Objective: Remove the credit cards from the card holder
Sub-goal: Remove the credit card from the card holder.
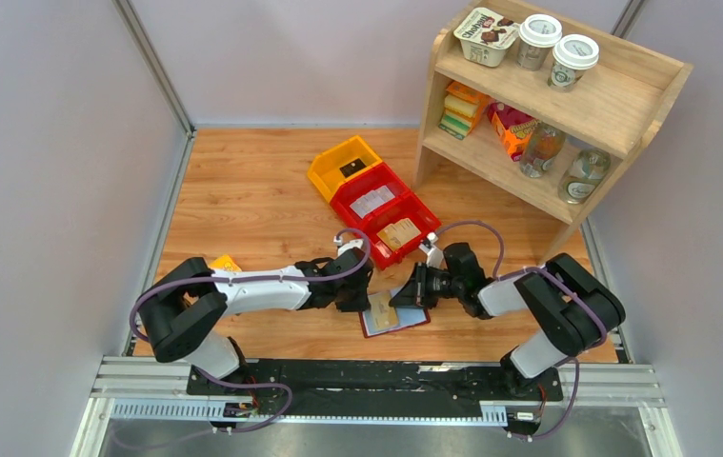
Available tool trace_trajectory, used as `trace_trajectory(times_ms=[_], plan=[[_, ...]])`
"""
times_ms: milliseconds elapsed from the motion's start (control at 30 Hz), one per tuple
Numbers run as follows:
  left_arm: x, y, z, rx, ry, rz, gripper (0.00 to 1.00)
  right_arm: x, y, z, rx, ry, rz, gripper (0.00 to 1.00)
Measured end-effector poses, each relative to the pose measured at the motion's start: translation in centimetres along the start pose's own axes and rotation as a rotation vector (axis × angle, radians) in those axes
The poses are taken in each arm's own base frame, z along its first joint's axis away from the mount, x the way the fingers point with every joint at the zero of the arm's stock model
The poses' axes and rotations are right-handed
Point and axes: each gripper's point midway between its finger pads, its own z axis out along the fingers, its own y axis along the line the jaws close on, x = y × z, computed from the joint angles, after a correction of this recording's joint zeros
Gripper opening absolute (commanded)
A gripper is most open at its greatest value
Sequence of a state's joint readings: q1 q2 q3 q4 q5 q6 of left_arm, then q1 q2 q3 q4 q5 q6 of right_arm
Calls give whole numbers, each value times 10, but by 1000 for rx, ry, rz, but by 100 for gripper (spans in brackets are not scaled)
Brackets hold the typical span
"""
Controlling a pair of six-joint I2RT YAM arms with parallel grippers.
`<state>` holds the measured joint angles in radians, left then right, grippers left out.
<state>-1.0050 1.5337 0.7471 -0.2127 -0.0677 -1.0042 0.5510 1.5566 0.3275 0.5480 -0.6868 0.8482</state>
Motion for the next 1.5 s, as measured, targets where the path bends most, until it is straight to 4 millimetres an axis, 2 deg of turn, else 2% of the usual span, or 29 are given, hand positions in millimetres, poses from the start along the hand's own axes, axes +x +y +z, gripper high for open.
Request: trace_trajectory(times_ms=[567,1100,1133,1200,1300,1500], plan=[[-6,-14,8,50,-28,-3,0,-14,-9,-15,-83,-12,99,0],[-5,-16,9,52,-33,3,0,-15,-16,-26,-38,22,88,0],[-5,-16,9,52,-33,3,0,-14,-17,-26,-35,24,87,1],[-5,-16,9,52,-33,3,0,-14,-17,-26,-34,26,85,14],[-5,-16,9,52,-33,4,0,-13,-17,-26,-35,31,84,26],[-5,-16,9,52,-32,4,0,-17,-15,-23,-41,43,80,25]])
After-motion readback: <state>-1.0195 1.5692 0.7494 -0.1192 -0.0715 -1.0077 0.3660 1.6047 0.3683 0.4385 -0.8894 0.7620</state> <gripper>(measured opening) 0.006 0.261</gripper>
